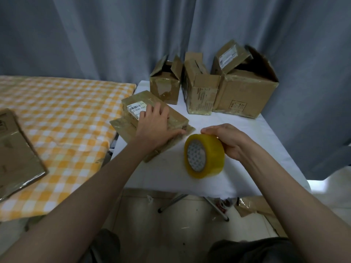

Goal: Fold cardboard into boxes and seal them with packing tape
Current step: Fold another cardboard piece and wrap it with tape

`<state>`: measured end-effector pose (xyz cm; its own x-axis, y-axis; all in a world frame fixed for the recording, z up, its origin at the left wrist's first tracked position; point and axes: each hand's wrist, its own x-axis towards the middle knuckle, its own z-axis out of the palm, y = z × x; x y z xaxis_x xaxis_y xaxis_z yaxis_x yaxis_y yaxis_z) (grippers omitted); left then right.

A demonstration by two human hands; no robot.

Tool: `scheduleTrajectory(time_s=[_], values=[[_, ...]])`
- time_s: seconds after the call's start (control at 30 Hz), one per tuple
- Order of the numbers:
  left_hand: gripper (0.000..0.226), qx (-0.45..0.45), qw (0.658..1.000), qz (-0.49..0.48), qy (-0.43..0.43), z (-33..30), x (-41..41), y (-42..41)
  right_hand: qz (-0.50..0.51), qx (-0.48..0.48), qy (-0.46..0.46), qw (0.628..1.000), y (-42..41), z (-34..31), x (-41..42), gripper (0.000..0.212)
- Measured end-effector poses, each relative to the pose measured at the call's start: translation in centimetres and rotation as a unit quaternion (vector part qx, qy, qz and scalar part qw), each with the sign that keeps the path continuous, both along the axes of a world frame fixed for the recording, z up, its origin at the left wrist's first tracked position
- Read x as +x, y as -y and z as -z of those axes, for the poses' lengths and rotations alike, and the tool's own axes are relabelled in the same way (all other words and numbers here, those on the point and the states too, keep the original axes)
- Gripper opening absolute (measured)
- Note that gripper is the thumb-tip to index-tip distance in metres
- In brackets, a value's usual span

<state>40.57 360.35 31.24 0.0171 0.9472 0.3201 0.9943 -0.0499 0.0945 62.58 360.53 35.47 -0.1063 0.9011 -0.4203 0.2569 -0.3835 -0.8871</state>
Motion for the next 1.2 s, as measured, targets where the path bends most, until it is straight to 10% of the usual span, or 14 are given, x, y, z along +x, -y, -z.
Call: scheduleTrajectory(time_s=[0.2,0.47,0.73,1.2], values=[[0.085,-0.009,0.998,-0.008,-0.055,-0.3,0.8,0.6,-0.023,0.091,-0.058,0.994,2.9,0.7,0.9,0.008],[0.037,-0.044,0.949,0.175,0.258,-4.2,3.3,2.7,-0.056,0.167,-0.028,0.984,5.0,1.1,1.3,0.014],[0.008,-0.051,0.923,0.144,0.353,-4.1,5.2,3.9,-0.050,0.190,-0.046,0.980,6.5,1.6,1.9,0.023],[0.013,0.009,0.964,0.059,0.259,-4.5,7.5,5.1,-0.061,0.157,-0.064,0.984,7.6,2.9,2.1,0.063]])
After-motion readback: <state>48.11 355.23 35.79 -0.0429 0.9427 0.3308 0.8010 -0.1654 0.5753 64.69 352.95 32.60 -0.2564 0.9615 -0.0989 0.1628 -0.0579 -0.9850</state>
